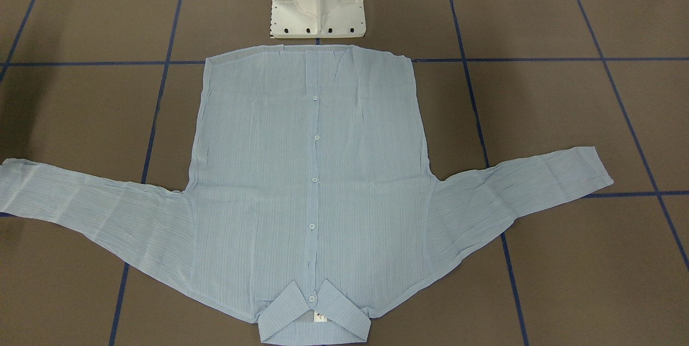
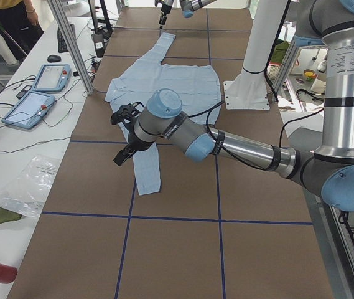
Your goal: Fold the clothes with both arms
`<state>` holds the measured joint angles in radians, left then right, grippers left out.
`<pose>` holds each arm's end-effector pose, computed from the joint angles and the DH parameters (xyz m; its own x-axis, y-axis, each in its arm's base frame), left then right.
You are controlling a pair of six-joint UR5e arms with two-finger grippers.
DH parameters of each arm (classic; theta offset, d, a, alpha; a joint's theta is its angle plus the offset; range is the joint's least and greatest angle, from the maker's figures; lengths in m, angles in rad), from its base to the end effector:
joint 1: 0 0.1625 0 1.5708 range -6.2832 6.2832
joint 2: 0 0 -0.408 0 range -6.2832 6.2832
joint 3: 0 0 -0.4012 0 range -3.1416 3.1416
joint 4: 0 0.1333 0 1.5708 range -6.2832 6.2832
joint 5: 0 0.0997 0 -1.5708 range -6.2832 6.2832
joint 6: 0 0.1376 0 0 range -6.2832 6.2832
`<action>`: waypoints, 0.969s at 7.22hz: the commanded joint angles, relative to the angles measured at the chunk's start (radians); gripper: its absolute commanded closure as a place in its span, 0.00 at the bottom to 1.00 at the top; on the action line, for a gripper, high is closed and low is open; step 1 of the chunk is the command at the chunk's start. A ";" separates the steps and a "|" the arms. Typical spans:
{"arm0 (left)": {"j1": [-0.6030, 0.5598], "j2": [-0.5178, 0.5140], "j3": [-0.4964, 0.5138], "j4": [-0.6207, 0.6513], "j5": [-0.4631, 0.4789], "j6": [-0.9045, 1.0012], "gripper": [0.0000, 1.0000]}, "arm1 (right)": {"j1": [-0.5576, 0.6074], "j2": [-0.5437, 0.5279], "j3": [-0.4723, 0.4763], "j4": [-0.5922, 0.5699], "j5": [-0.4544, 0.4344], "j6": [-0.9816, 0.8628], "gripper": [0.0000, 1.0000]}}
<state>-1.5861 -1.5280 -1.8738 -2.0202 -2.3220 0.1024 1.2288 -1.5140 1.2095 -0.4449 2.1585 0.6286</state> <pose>-0.0472 -0.5107 0.4782 0.7349 0.5087 -0.4485 -0.0639 0.7102 0.7011 -0.1333 -0.5445 0.6951 0.6584 -0.1577 0.7360 -0.1962 0.9081 0.3701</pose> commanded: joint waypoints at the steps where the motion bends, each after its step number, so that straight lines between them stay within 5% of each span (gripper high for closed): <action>1: 0.000 -0.001 -0.001 -0.006 0.000 -0.001 0.00 | -0.050 -0.015 -0.028 0.021 -0.046 0.003 0.13; 4: 0.000 0.000 0.001 -0.012 0.000 -0.001 0.00 | -0.066 -0.025 -0.065 0.069 -0.058 0.003 0.19; 6: 0.000 0.000 0.001 -0.012 0.000 -0.001 0.00 | -0.092 -0.025 -0.070 0.071 -0.110 0.003 0.34; 7: 0.000 0.000 0.001 -0.012 0.000 0.000 0.00 | -0.094 -0.025 -0.068 0.071 -0.109 0.008 0.64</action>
<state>-1.5861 -1.5279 -1.8730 -2.0329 -2.3224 0.1015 1.1425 -1.5385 1.1416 -0.3747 2.0600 0.6331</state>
